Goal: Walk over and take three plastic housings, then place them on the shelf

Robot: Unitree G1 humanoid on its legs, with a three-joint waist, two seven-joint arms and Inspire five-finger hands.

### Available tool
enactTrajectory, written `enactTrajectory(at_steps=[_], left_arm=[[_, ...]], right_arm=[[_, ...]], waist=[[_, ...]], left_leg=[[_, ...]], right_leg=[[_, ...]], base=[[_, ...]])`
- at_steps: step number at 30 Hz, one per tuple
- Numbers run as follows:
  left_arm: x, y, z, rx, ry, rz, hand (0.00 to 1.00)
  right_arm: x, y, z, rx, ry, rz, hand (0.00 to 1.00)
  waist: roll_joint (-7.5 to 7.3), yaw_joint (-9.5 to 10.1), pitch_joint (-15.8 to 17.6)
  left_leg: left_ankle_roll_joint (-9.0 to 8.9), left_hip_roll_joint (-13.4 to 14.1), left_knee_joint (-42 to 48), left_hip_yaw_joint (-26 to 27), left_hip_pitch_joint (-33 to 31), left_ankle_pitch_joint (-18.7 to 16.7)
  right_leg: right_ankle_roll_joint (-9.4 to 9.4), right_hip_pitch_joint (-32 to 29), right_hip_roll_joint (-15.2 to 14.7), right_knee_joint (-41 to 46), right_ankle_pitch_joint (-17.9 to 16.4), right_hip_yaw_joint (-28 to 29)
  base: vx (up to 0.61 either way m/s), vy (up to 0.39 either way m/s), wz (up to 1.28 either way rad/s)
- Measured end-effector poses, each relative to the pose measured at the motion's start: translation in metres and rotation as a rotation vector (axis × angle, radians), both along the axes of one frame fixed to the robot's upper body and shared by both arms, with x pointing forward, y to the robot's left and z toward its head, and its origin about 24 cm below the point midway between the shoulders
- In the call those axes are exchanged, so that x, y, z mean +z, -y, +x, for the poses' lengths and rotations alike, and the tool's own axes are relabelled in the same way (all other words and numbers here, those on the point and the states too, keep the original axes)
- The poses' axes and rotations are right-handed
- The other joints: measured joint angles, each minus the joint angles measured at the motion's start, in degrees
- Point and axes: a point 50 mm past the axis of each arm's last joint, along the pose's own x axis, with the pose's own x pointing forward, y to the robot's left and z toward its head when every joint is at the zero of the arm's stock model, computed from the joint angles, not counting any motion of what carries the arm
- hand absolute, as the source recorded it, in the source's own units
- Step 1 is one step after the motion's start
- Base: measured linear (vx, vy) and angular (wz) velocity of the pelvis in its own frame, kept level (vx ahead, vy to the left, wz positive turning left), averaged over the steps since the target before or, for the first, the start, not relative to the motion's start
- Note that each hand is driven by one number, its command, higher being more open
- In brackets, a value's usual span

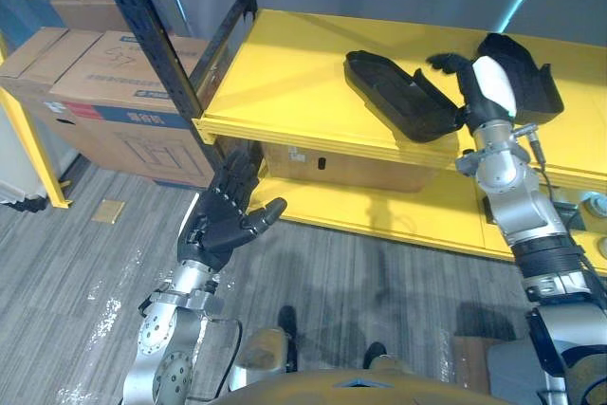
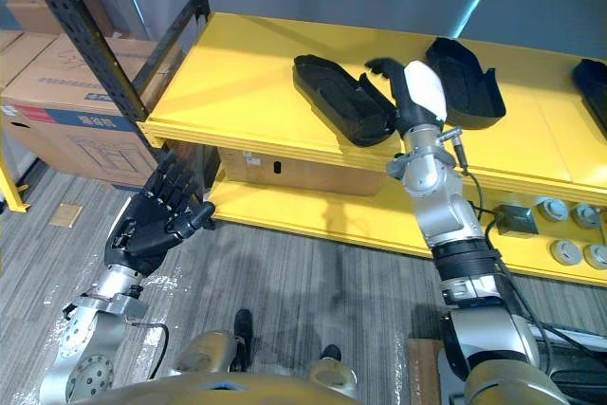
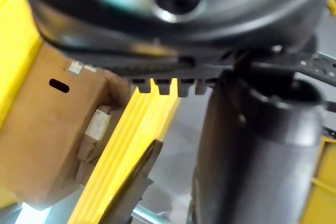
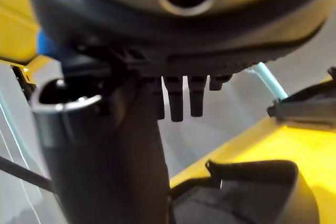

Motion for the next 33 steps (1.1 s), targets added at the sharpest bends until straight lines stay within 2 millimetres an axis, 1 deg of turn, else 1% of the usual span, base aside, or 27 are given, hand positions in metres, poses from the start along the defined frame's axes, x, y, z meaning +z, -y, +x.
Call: enactTrajectory(at_steps=[1,2,4,6,8,9,11,13,15,17,19,21,22,24,26,29,33], left_arm=[[0.001,0.0,0.0,0.001,0.003,-0.011,1.0],[0.001,0.0,0.0,0.002,0.003,-0.018,1.0],[0.003,0.0,0.003,0.004,0.015,-0.025,1.0],[0.004,0.002,0.005,-0.001,0.023,-0.026,1.0],[0.004,0.004,0.006,-0.01,0.023,-0.03,1.0],[0.004,0.005,0.005,-0.011,0.021,-0.031,1.0],[0.004,0.005,0.006,-0.008,0.017,-0.034,1.0],[0.004,0.005,0.005,-0.006,0.016,-0.033,1.0],[0.004,0.002,0.005,-0.003,0.015,-0.025,1.0],[0.005,-0.001,0.005,-0.006,0.014,-0.006,1.0],[0.004,-0.006,0.003,0.004,0.007,0.012,1.0],[0.005,-0.013,0.001,0.029,0.004,0.018,1.0],[0.005,-0.014,0.001,0.032,0.005,0.019,1.0],[0.004,-0.015,0.0,0.029,0.0,0.03,1.0],[0.005,-0.016,0.001,0.023,0.0,0.042,1.0],[0.005,-0.017,0.001,0.023,0.0,0.045,1.0],[0.005,-0.017,0.0,0.025,-0.002,0.045,1.0]], right_arm=[[0.01,0.003,-0.003,-0.001,0.052,-0.01,1.0],[0.012,0.003,-0.004,-0.001,0.061,-0.011,1.0],[0.022,0.006,-0.008,-0.027,0.184,-0.007,1.0],[0.028,0.007,-0.011,-0.043,0.265,-0.004,1.0],[0.039,0.006,-0.017,-0.056,0.394,-0.01,1.0],[0.042,0.005,-0.018,-0.053,0.42,-0.007,1.0],[0.054,0.001,-0.024,-0.006,0.499,0.001,1.0],[0.064,-0.004,-0.03,0.055,0.525,-0.016,1.0],[0.075,-0.009,-0.036,0.141,0.497,-0.06,1.0],[0.076,-0.008,-0.043,0.206,0.427,-0.079,1.0],[0.065,-0.005,-0.048,0.24,0.309,-0.134,1.0],[0.042,0.003,-0.051,0.257,0.109,-0.21,1.0],[0.036,0.005,-0.052,0.255,0.062,-0.231,1.0],[0.017,0.012,-0.051,0.26,-0.093,-0.269,1.0],[0.012,0.018,-0.05,0.25,-0.169,-0.293,1.0],[0.015,0.028,-0.05,0.23,-0.239,-0.342,1.0],[0.019,0.033,-0.049,0.238,-0.302,-0.384,1.0]], waist=[[-0.03,-0.15,0.0],[-0.03,-0.19,0.0],[-0.05,-0.34,0.0],[-0.06,-0.43,0.0],[-0.08,-0.42,0.0],[-0.08,-0.39,0.0],[-0.18,-0.45,-0.2],[-0.19,-0.94,-0.2],[-0.21,-1.59,-0.2],[-0.38,-1.66,-0.3],[-0.8,-1.72,-0.7],[-1.4,-2.21,-1.2],[-1.47,-2.37,-1.2],[-1.48,-3.45,-1.2],[-1.54,-3.52,-1.2],[-1.64,-3.37,-1.2],[-1.72,-3.32,-1.3]], left_leg=[[0.06,0.0,-1.0,0.6,0.8,0.3],[0.08,-0.1,-1.2,0.7,1.0,0.4],[0.12,-0.1,-2.5,1.3,1.8,0.8],[0.17,-0.2,-2.9,1.3,1.9,1.0],[0.17,-0.3,-3.8,1.4,2.3,1.5],[0.16,-0.3,-4.0,1.4,2.4,1.5],[0.28,-0.4,-4.6,1.4,2.9,1.7],[0.39,-0.4,-4.6,1.4,2.9,1.8],[0.55,-0.4,-4.7,1.4,3.0,1.9],[0.54,-0.5,-5.2,1.7,3.6,2.0],[0.4,-0.5,-6.6,2.2,4.8,2.3],[0.0,-0.7,-8.4,2.6,5.2,2.8],[0.0,-0.8,-8.9,2.7,5.3,3.1],[0.06,-1.1,-11.3,2.9,6.0,4.3],[0.09,-1.1,-12.1,3.3,6.5,4.7],[0.13,-1.1,-12.1,3.6,6.5,4.7],[0.5,-1.1,-12.1,3.8,6.7,5.0]], right_leg=[[-0.01,0.0,0.0,0.0,0.0,0.5],[-0.01,0.0,0.0,-0.1,0.0,0.5],[-0.03,0.0,0.0,-0.1,0.0,0.9],[-0.04,0.0,0.1,-0.2,0.0,0.9],[-0.03,0.0,0.1,-0.4,0.0,0.7],[-0.03,0.1,0.1,-0.5,0.0,0.8],[-0.03,0.5,0.1,-0.8,0.0,0.6],[-0.03,0.6,0.1,-0.9,0.0,0.6],[-0.03,0.6,0.1,-0.9,0.0,0.6],[-0.03,0.8,0.1,-0.9,0.0,0.8],[-0.04,1.0,0.1,-0.9,0.0,1.3],[-0.04,0.4,0.1,-0.9,-0.1,1.8],[-0.04,0.1,0.0,-0.8,-0.1,1.9],[0.02,-0.4,-0.1,-0.8,-0.1,2.0],[0.09,-0.7,0.0,-0.8,0.0,2.6],[0.15,-0.8,0.0,-0.8,0.0,3.0],[0.15,-0.7,0.0,-0.8,0.0,3.3]], base=[[0.03,-0.006,-0.12],[0.03,0.001,-0.19],[0.02,0.004,-0.12],[0.01,0.002,-0.02],[0.01,0.003,0.02],[0.0,0.0,0.0],[0.03,0.006,0.01],[0.02,0.002,0.02],[0.0,0.0,0.0],[0.02,0.011,-0.07],[0.02,0.012,-0.15],[0.01,0.016,-0.11],[-0.01,0.019,-0.05],[-0.01,0.022,-0.05],[0.0,0.02,-0.11],[0.01,0.011,-0.05],[0.01,0.002,-0.02]])
